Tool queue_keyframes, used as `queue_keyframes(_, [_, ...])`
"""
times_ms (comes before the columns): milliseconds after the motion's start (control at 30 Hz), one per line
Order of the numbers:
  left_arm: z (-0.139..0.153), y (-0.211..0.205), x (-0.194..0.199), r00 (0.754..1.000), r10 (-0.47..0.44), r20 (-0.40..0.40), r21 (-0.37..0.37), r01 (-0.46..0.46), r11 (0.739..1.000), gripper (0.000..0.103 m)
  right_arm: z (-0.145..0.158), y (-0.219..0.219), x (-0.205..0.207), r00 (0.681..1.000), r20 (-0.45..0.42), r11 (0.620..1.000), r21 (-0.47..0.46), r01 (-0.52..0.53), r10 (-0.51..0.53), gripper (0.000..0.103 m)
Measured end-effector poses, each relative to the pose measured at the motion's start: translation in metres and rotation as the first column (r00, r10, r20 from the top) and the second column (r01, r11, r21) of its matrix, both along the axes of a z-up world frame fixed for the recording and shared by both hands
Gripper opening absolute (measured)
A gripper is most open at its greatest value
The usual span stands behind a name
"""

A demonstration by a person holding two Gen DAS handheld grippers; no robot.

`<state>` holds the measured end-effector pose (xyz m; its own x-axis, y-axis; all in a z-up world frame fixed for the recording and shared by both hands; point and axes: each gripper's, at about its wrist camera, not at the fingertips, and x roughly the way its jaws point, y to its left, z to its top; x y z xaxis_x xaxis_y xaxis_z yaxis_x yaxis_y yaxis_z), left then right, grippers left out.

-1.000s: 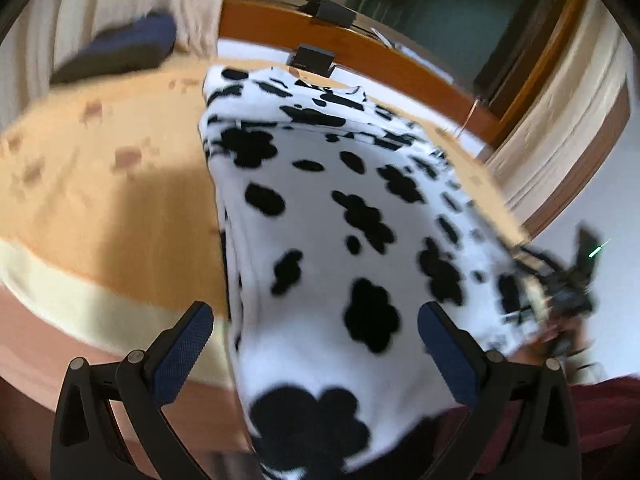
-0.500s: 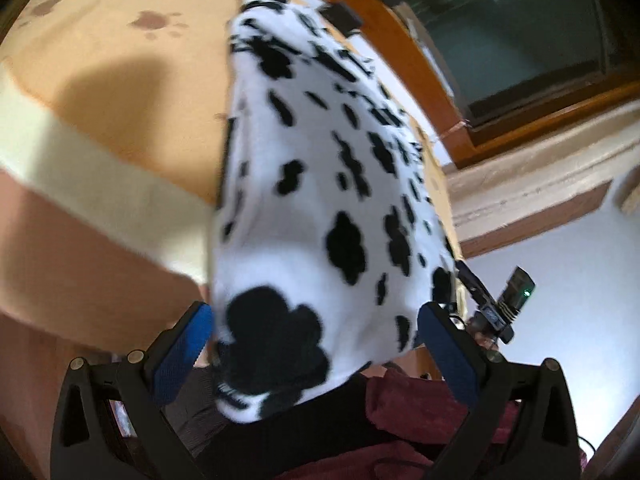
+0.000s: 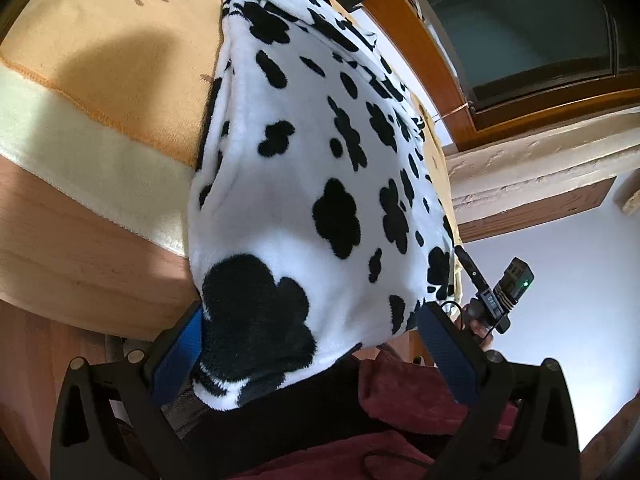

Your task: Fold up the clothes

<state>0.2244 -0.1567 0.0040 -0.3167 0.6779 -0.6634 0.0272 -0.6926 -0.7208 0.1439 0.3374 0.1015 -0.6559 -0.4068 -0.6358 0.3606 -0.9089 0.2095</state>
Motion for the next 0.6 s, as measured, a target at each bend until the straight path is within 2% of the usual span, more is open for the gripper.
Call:
queue_keyframes(67, [0.0, -0.001, 0.003, 1.0, -0.006, 0.003, -0.022, 0.006, 1.0, 0.081, -0.001, 0.012, -0.001, 0.999, 0.024, 0.999, -0.047, 0.023, -0.022, 0.091])
queue_keyframes(167, [-0.002, -0.001, 0.005, 1.0, -0.014, 0.013, -0.052, 0.014, 0.999, 0.066, -0.003, 0.027, 0.001, 0.997, 0.062, 0.994, -0.096, 0.05, -0.044, 0.091])
queue_keyframes(200, [-0.002, -0.001, 0.006, 1.0, -0.013, 0.015, -0.057, 0.014, 0.998, 0.065, -0.003, 0.03, 0.002, 0.997, 0.069, 0.993, -0.103, 0.053, -0.046, 0.09])
queue_keyframes(267, [-0.002, -0.003, 0.006, 1.0, -0.012, 0.017, -0.057, 0.013, 0.998, 0.063, -0.005, 0.034, 0.005, 0.995, 0.084, 0.993, -0.105, 0.061, -0.052, 0.082])
queue_keyframes(333, [-0.002, -0.004, 0.006, 1.0, -0.01, 0.016, -0.053, 0.011, 0.999, 0.063, -0.008, 0.037, 0.009, 0.993, 0.11, 0.993, -0.104, 0.062, -0.051, 0.066])
queue_keyframes(400, [-0.002, -0.004, 0.007, 1.0, -0.01, 0.017, -0.049, 0.011, 0.999, 0.063, -0.012, 0.037, 0.015, 0.991, 0.132, 0.995, -0.086, 0.051, -0.039, 0.058])
queue_keyframes(500, [-0.004, -0.003, 0.008, 0.999, -0.022, 0.025, -0.032, 0.022, 0.999, 0.063, -0.02, 0.031, 0.026, 0.987, 0.161, 0.999, -0.035, 0.02, -0.014, 0.057])
queue_keyframes(600, [-0.007, -0.002, 0.01, 0.998, -0.04, 0.038, -0.008, 0.041, 0.999, 0.063, -0.021, 0.027, 0.039, 0.988, 0.155, 1.0, -0.003, -0.006, 0.006, 0.057])
